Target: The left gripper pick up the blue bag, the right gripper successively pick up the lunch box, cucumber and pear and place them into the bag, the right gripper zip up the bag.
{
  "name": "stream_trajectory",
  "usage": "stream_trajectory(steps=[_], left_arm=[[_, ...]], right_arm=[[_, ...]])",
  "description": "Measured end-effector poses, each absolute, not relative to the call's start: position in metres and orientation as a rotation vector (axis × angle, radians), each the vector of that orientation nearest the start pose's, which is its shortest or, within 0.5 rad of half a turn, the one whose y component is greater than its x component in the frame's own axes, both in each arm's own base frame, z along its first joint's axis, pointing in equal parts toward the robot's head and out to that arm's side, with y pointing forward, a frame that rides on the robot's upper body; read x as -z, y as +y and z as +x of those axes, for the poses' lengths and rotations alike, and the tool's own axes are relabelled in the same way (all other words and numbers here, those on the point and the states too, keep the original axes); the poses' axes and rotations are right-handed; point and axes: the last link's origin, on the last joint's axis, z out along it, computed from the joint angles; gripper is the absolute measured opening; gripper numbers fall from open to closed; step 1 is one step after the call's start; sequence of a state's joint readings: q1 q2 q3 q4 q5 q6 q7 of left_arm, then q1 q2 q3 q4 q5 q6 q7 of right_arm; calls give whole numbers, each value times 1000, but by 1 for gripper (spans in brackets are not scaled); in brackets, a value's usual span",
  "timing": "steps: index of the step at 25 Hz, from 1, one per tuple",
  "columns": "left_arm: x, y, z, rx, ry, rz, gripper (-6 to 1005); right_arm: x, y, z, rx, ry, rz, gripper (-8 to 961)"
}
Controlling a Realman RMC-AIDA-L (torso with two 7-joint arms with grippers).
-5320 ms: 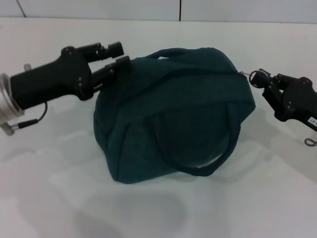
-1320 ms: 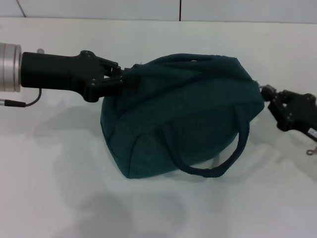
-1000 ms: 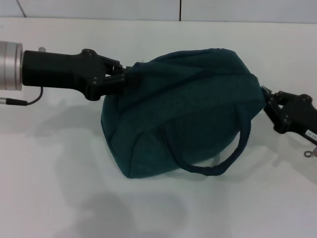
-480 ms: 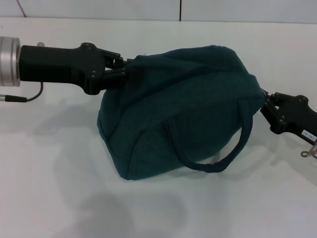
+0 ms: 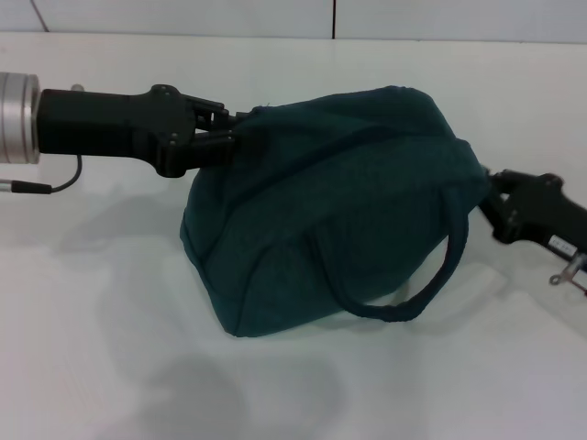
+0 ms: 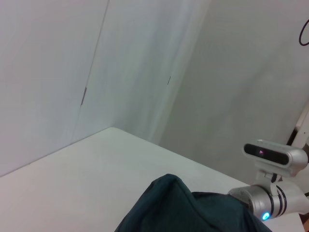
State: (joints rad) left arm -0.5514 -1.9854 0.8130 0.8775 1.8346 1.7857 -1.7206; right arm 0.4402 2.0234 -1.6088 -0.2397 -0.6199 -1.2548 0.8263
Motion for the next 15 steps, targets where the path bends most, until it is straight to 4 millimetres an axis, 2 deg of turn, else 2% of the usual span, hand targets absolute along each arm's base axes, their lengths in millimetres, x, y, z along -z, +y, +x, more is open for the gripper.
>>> stream_trajectory(steps=[5,7,13,15], left_arm=[[-63,335,-214,826,-665,-2873,163],[-66,335,-216,833,-668,-2861,350],[-79,334,-219,861,-681,-2839,587],[-80,334,-220,860,-684,-2836,587]], right_arm=[[45,301,273,-1046,530,-2362,35],[39,293,272,-1097,487,-2360,36],[21,277,268,-1238,397,-2366,39],[18,276,270,-1245,394,-2363,39]])
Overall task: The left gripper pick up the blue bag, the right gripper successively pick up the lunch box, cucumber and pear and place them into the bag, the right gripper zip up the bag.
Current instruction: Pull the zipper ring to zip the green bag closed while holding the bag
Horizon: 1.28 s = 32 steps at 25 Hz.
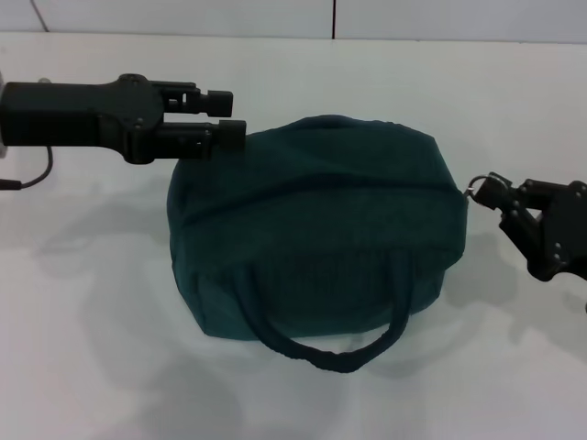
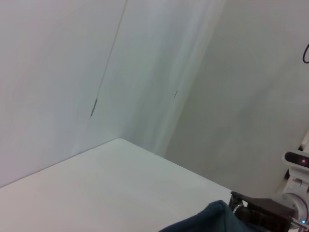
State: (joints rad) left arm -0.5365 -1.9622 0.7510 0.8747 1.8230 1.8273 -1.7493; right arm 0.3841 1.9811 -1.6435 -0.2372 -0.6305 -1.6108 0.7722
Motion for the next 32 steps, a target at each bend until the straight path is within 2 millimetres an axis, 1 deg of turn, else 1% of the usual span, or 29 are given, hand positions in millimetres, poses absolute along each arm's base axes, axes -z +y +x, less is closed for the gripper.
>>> stream_trajectory(steps=[3,5,7,9,13,24,32], left_arm=[[-78,335,-221,852,-695,-2842,587],[-74,336,-220,856,-702,-2852,587],[-72,338,-218,863,-709,-2858,588],[-71,339,-218,863,-711,-2859,588],[-70,340,-217,860,-711,-2859,588],[-69,342,-217,856,-707,-2846,589],[-69,342,-217,854,-694,-2847,588]], right_arm=[[20,280,276,-1185,427,-2350,41],[27,289,283,-1090,474,-2340,41],[33,294,286,-1026,501,-2340,42],[40,300,286,-975,514,-2353,43],[51,303,284,-905,512,-2398,45],[60,309,283,-841,521,-2434,49],[60,311,284,-840,559,-2426,52]])
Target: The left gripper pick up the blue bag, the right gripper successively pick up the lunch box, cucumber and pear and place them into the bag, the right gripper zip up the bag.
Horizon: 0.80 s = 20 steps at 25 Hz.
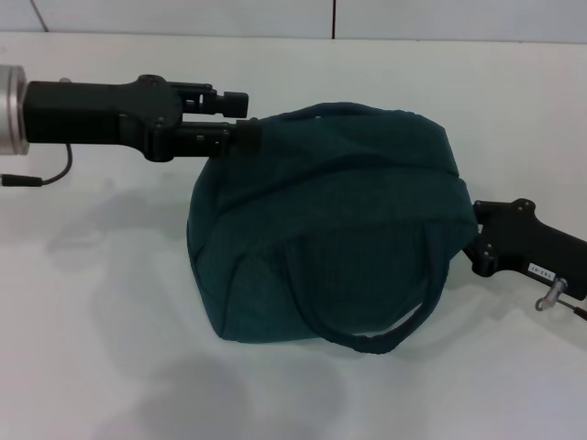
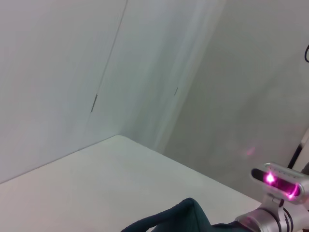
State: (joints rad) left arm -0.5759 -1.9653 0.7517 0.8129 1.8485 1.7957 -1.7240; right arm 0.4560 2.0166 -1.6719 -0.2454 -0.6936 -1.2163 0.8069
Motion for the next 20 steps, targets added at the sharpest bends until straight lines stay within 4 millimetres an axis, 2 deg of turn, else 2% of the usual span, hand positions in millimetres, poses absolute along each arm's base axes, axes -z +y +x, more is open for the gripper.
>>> stream_trajectory(steps=[8,15,20], left_arm=[[-69,342,-217,894,-680,-2820,588],[-84,332,-228,1073,-581,-2660,587],[-85,324,-235,1118,-545,-2611,587]], right_arm=[[47,308,286,-930,577,-2349,55],[37,294,290,-1010,569,-2308,58],[32,288,295,-1024,550,-2280,149]])
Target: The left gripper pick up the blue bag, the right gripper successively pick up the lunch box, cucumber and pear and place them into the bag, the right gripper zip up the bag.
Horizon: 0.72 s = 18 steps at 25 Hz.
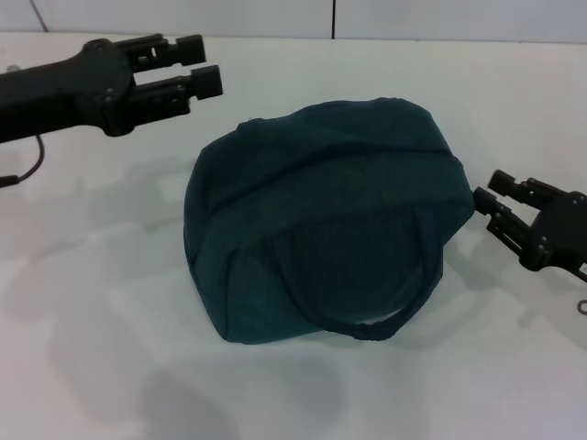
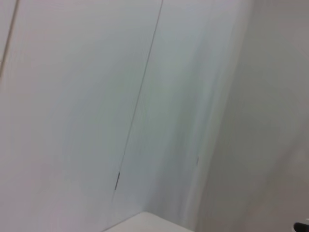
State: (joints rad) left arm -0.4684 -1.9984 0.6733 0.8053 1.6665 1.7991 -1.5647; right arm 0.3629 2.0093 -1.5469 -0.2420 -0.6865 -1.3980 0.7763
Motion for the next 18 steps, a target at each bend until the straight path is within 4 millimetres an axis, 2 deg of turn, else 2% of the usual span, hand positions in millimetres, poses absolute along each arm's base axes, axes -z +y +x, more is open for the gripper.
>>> stream_trajectory(steps=[6,8,12,14,18], left_arm=[[-80,320,-241,1144,-539,-2589,587],[-80,318,-244,1164,-526,-2563,587],[-88,311,-249,1259,-462,-2458,587],[-90,306,-251,1290,-451,-2439,587],[-83,292,-248,1322,-436,-2535,587]], right_arm=[[16,278,307,-1021,468,-2178,259],[8,275,304,-1064,413,-2146,460],[-18,276,292,-1230,354,-2076,612],[-33,281,282,-1327,348,-2118,688],[-51,293,252,-1469,357,-2381,790]])
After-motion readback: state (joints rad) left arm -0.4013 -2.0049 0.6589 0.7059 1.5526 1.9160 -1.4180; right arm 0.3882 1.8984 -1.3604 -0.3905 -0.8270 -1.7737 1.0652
